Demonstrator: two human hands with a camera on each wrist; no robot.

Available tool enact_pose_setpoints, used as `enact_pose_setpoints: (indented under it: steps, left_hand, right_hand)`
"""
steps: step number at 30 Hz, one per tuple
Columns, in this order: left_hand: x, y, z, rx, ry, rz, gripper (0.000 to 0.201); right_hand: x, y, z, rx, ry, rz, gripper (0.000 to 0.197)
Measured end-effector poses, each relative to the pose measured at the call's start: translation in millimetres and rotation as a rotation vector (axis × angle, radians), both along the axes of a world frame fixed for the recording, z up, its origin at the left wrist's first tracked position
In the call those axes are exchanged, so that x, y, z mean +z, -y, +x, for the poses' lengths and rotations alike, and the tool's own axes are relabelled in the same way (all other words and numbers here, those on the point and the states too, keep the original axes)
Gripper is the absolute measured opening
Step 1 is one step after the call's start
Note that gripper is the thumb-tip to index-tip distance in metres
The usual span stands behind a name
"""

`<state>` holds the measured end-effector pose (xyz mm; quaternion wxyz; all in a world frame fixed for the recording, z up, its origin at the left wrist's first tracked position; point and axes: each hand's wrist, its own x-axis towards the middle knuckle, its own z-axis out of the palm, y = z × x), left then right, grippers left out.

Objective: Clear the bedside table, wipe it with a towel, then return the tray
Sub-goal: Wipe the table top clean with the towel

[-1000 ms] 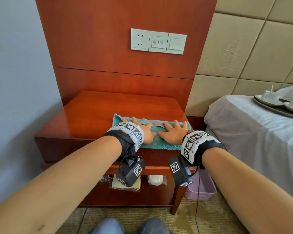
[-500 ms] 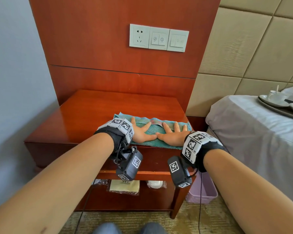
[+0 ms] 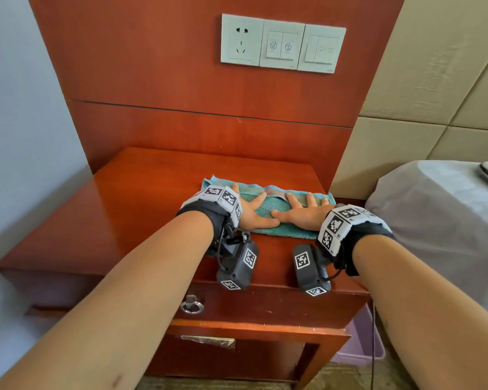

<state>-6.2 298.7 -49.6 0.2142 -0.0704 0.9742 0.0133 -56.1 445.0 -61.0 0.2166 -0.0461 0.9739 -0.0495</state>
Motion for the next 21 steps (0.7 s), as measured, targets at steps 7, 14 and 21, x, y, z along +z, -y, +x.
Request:
enact_pose_setpoints:
  steps: [7, 14, 21]
  left_hand:
    - [-4, 12, -79, 0.001, -0.021, 0.007, 0.089]
    - [-8, 25, -144, 0.051, -0.046, 0.037, 0.088]
    - [-5, 28, -157, 0.086, -0.092, 0.065, 0.085]
  right_hand:
    - [-3, 8, -78, 0.004, -0.029, 0.037, 0.084]
    - [-2, 24, -148, 0.017, -0.014, 0.025, 0.084]
    - [0, 40, -168, -0.034, -0.043, -0.101, 0.081]
